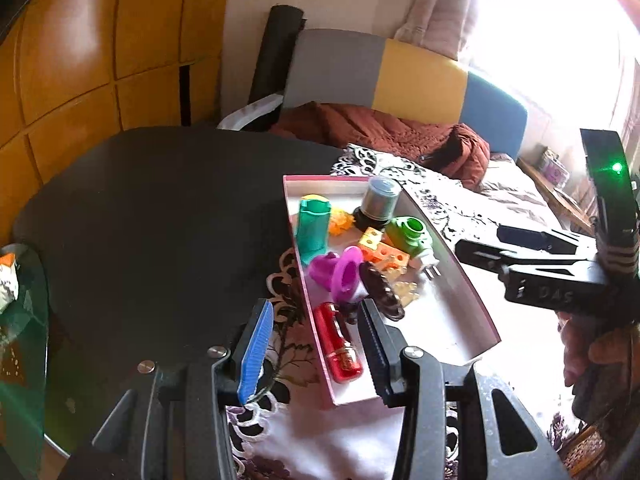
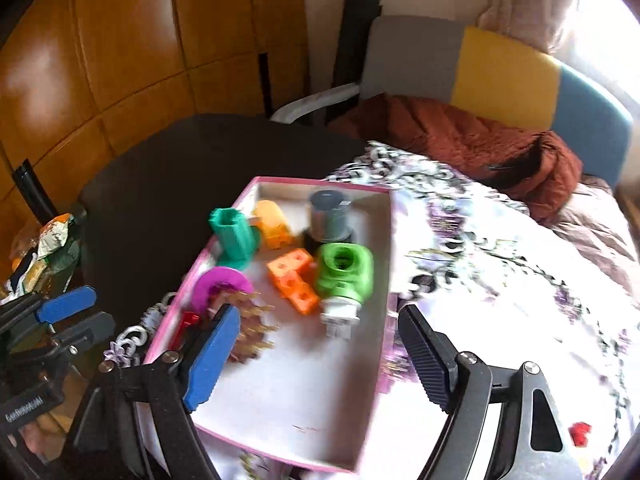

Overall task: Organize rigid objects
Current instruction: 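Carry the brown comb brush into the tray and open the right tool, then move both tools back toward the red puzzle piece and yellow soap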

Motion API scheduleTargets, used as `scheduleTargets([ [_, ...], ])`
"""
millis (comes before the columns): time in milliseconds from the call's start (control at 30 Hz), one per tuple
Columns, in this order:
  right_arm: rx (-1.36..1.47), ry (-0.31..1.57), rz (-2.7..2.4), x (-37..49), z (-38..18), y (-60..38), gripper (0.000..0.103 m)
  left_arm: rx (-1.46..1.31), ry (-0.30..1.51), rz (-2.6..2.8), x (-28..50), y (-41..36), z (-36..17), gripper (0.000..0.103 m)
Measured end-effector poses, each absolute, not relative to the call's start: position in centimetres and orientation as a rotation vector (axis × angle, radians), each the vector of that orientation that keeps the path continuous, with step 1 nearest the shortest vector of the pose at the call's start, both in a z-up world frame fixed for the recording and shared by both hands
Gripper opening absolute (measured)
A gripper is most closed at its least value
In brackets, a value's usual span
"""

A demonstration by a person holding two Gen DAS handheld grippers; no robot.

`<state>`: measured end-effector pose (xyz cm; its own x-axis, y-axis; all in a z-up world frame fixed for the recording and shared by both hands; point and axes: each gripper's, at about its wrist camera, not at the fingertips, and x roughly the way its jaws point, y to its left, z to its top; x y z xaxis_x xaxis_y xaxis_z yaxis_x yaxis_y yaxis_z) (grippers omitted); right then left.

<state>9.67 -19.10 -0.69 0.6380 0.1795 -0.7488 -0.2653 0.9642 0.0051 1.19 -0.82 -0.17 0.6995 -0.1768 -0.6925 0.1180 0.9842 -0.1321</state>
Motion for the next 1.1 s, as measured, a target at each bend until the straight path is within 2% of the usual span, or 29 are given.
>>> scheduleTargets([
  [167, -0.111, 0.835, 0.161, 8.5, -0.1, -23.6, 0.087, -0.042, 0.771, -0.197, 0.9, -2.4, 0.2, 0.044],
  [467, -0.036, 0.832, -0.178, 6.6, 0.5, -37.3, 0.087, 0.029, 0.771, -0.28, 0.9, -6.0, 0.6, 0.044],
  [633, 0.157, 0.754, -0.521, 3.8, -0.1, -48.1, 0.087, 0.08, 0.771, -0.367, 0.9, -9.2, 0.7, 0.044],
  [767, 0.493, 0.66, -0.722, -0.1, -0.9, -55.0, 0.087, 0.115, 0.783, -0.44, 1.1, -12.7, 0.6, 0.044],
  [1100, 0.714, 0.675, -0.772, -2.2, -2.6, -58.0, 0.089, 0.213, 0.846, -0.731, 1.3, -23.8, -1.2, 0.044],
])
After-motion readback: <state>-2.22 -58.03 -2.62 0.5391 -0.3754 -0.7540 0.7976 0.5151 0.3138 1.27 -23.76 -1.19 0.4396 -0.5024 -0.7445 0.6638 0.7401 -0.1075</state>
